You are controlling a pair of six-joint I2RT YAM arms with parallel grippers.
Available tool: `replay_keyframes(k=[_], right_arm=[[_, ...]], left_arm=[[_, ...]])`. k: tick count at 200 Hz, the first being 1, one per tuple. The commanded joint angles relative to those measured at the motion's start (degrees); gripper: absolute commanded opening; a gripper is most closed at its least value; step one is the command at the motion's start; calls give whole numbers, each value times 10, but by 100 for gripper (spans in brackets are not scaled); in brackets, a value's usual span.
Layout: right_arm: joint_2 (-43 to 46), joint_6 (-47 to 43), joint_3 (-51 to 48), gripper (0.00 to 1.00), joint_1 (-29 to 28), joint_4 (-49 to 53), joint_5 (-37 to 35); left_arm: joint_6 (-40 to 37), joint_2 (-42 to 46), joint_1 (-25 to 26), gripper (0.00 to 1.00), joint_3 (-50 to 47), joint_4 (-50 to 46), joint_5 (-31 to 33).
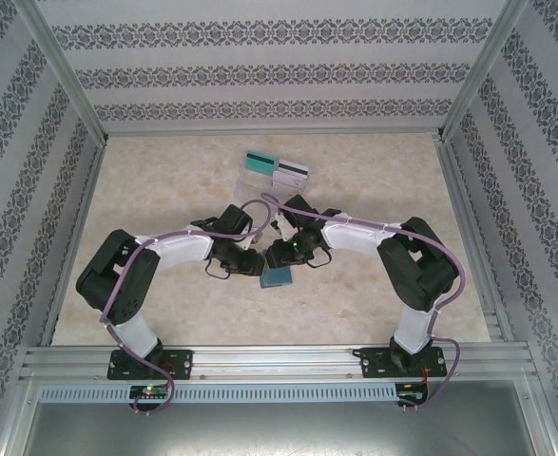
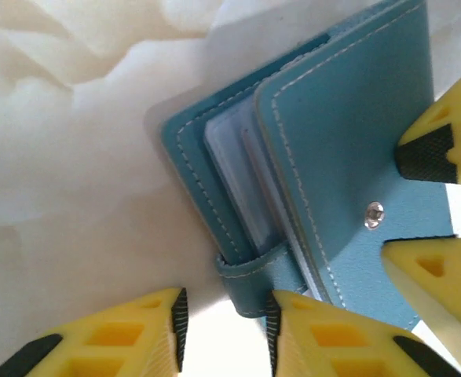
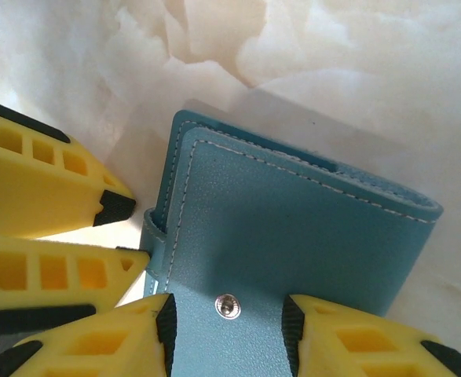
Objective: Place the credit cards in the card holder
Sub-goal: Turn over the card holder at the center of the table.
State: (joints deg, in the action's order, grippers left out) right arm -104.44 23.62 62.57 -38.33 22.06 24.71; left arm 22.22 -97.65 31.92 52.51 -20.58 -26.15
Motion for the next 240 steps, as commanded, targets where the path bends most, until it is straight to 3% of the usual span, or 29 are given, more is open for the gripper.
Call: replay_keyframes(k=[1,103,187,240], right_arm=[[-26,-13,1,44,8,12,-26],[-28,-10,-14,43,27,-3,4],[-35,-18,-20,43,23,3,-6],[-42,-33,-28,43,30,9,-23]], left_arm=[[-13,-13,8,38,19,11,-2],[0,-78,34,37,49,18,16],[17,-84,35,0,42,32,28],[44,-26,26,0,23,72,-21]])
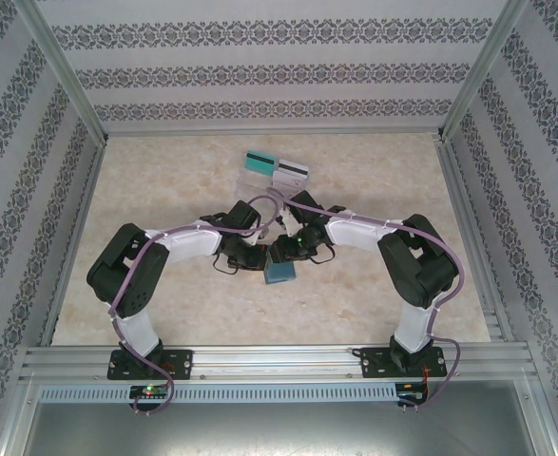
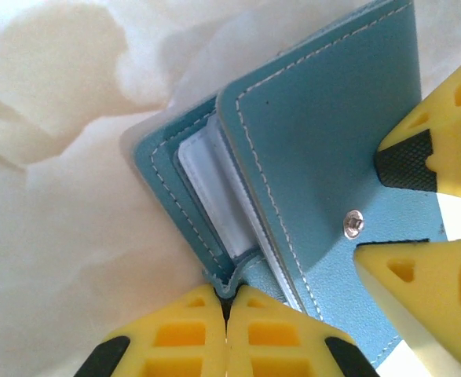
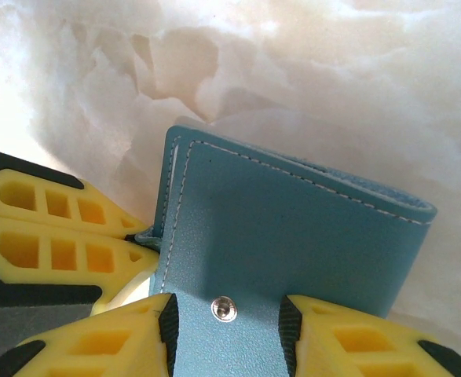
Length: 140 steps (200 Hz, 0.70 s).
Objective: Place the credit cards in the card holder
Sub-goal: Turn over the card holder at the center of the table.
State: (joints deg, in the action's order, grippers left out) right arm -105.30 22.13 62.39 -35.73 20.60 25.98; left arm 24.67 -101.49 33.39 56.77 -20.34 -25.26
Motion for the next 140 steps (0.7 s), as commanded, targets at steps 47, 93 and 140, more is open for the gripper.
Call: replay_keyframes(k=[47,93,140], right_arm=[[-50,-27,-42,43,15,12,-39],[-34,-13,-61,44,33,-22,-1],[-22,7,-63,46,46,-40,28]], left_arm=[[64,86,-12,0,-49,152,-110],[103,125,-27,0,-64,217,-172],[173,120,-46,0,-111,366,-220]])
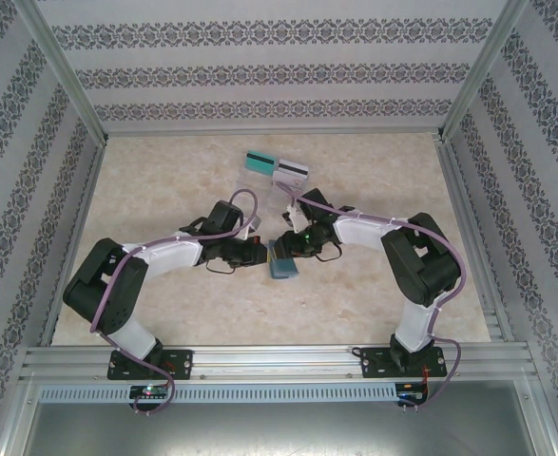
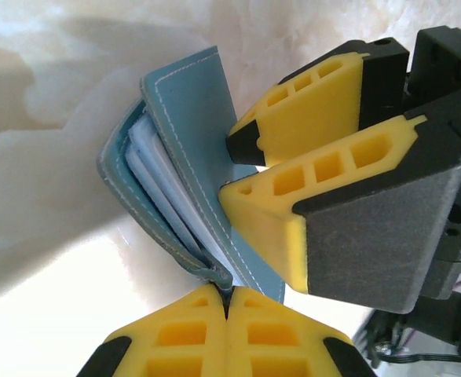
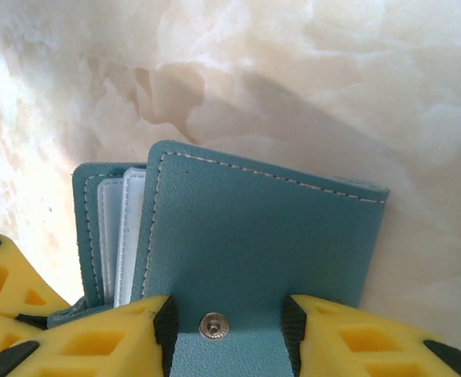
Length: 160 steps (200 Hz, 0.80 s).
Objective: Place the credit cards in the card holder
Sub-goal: Turn over the card holder at the center of the table.
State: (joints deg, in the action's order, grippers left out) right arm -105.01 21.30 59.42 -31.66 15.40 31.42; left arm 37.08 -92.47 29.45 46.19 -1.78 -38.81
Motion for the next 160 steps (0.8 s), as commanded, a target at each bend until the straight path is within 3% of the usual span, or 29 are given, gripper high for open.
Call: replay_keyframes(k=[1,71,160], right_arm=[[-25,17,-33,46,6,11,-25],[-2,61,-64,48,37,-46,35],[8,73,-62,48,48,-59,38]], left_arm=[[50,29,-7,0,-5,183,-85],[114,38,-29,0,-23,294,-114],[168,34,-45,0,-12,379,-133]])
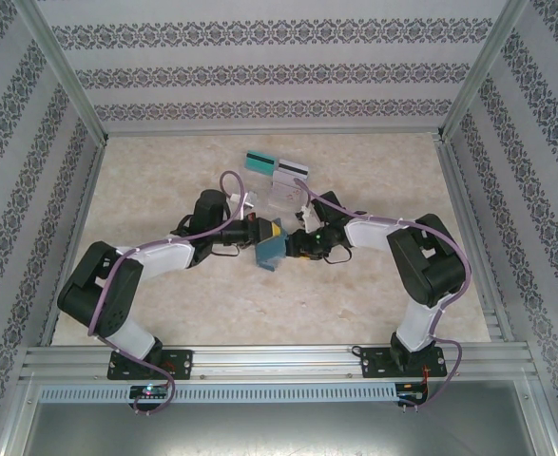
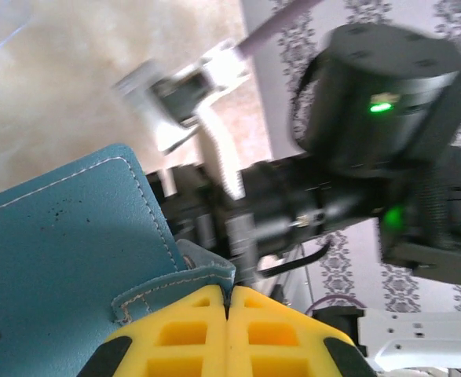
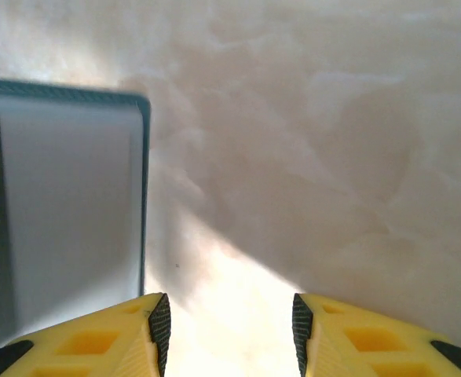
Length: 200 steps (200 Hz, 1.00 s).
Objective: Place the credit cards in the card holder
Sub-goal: Turn over the card holder at the center of the table, then close the card holder at the center of the table.
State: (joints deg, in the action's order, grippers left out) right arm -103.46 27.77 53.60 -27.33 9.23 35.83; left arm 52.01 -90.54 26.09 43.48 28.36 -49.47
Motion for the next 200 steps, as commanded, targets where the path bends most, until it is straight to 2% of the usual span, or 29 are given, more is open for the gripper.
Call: replay_keyframes(k=[1,33,67,107,163,200], right_arm=[[-8,9,-4,48,4,2,-5],[-4,25,-4,48,4,-22,5],[-3,13,6,48,6,-2,-6],[-6,-2,16,48,16,28,-25],[-23,-9,36,49,22,47,-40],[-28,20,16,48,29,6,-32]], left_arm=[[18,13,-11,0,15,77,-27],[15,-12,-14,0,5,79,-28],[-11,-23,-40,0,-56,60,-9],[-105,-12,-74,0,-90,-67,13],[-111,-7,-67,0,-59,-115,7],[-94,-21,-34,0,-13,-117,6]])
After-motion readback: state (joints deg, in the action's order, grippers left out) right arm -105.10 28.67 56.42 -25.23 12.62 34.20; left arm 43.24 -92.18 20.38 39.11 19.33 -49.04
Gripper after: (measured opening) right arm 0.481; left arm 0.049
